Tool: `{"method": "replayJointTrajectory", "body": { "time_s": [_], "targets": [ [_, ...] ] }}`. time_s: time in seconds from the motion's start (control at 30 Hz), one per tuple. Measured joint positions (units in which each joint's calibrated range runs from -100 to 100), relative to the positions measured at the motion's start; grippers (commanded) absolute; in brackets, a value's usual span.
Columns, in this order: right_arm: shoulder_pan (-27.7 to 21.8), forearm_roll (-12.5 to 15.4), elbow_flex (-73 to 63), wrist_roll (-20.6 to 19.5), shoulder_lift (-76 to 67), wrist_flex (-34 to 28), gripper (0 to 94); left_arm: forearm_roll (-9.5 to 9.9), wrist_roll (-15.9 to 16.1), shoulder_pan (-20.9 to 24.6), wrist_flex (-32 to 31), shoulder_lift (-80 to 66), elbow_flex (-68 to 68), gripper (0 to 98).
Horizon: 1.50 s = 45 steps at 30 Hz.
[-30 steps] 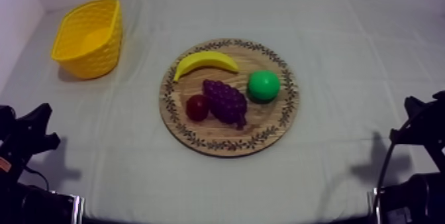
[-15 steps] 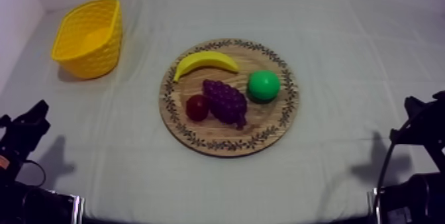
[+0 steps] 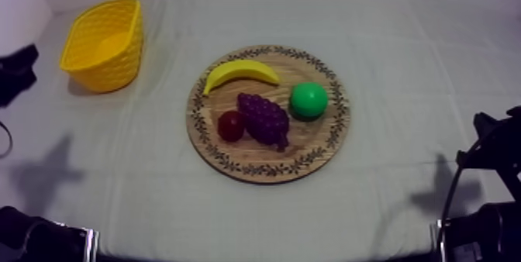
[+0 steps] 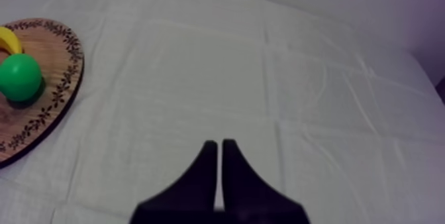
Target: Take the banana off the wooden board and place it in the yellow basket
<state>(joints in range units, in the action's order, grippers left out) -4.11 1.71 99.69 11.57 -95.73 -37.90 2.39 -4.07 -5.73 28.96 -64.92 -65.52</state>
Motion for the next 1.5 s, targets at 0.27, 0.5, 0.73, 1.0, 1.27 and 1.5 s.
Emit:
{"method": "replayJointTrajectory", "body": {
  "time_s": [0.27,0.5,0.73,1.0,1.27,1.5],
  "targets": [
    [0.0,0.0,0.0,0.0,0.0,0.0,0.3,0.05,6.7,-3.1,9.0,17.1,25.3,0.1],
    [0.0,0.0,0.0,0.0,0.0,0.0,0.3,0.05,12.2,-6.7,14.9,30.3,42.9,0.1],
    [0.0,0.0,0.0,0.0,0.0,0.0,0.3,2.44,13.9,-11.0,17.4,41.8,53.4,0.1],
    [0.0,0.0,0.0,0.0,0.0,0.0,0.3,5.07,15.2,-14.6,18.0,52.4,55.7,0.1],
    [0.0,0.0,0.0,0.0,0.0,0.0,0.3,6.12,14.6,-16.7,16.0,59.8,52.9,0.1],
    [0.0,0.0,0.0,0.0,0.0,0.0,0.3,6.25,13.1,-17.5,16.4,63.8,49.7,0.7]
  ]
}}
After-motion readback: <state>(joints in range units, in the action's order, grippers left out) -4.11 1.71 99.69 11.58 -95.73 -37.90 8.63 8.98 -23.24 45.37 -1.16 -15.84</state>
